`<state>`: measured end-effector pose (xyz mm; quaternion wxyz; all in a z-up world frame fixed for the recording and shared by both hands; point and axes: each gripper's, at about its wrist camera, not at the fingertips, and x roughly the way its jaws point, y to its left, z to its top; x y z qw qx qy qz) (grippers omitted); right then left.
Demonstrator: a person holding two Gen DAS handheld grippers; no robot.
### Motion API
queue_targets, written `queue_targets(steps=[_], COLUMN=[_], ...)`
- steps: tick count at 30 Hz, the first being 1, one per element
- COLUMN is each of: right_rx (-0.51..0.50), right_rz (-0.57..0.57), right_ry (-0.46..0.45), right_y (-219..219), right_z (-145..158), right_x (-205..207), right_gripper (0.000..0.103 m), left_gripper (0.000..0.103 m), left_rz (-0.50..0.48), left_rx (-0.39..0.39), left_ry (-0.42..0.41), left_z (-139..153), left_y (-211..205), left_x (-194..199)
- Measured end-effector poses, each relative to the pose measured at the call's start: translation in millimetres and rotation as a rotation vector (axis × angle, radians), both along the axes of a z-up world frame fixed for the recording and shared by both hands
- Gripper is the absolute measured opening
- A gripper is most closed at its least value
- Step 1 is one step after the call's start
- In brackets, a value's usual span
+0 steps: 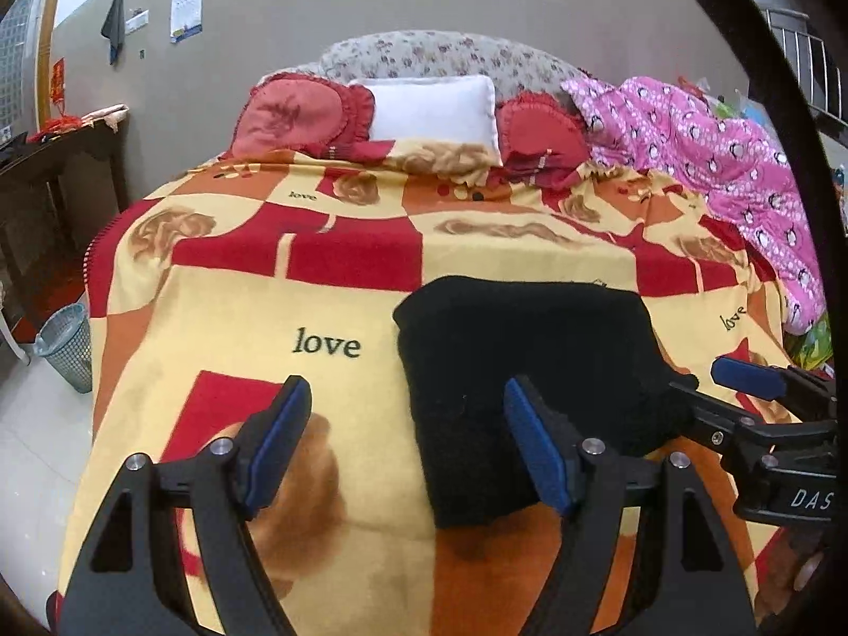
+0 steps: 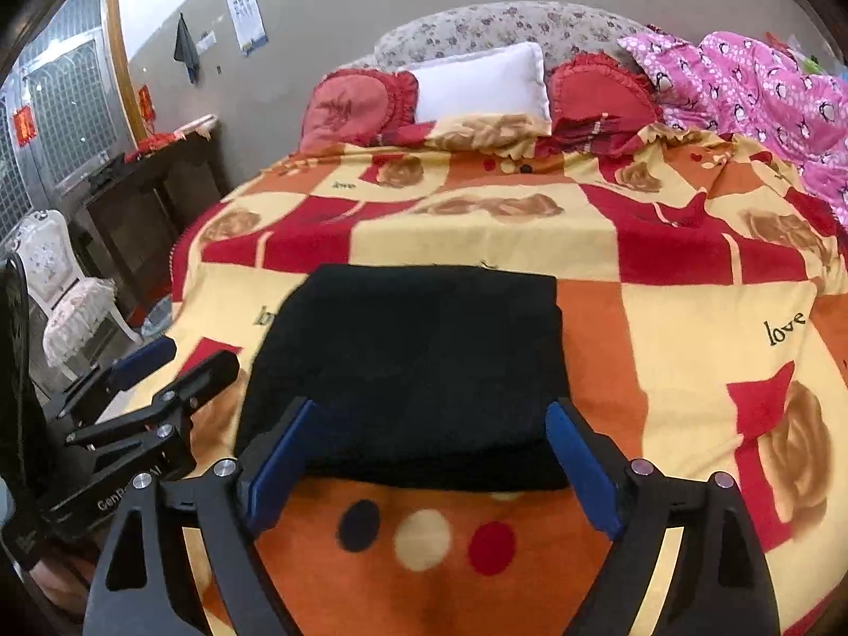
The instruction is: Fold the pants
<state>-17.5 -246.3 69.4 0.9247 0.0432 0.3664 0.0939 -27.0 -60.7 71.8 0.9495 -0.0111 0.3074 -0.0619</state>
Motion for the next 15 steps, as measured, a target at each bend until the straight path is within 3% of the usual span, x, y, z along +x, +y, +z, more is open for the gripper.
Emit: queue_targets(steps=[7,15], right_rx=[-0.007,0.039], right_rz=[-0.011,-0.023], right_ry=[-0.051,-0.037], right_y=[10,9], right_z=[10,14], right_x=[-19,-29], right_gripper=[0.102,0.102], left_gripper=[0.078,0.079], left_rz=[0.025,0.026], left_rx=[-0.002,0.001], left_ry=[-0.06,-0.08], left_z=[12,19], left_y=[10,14], left_x=[-22,-37])
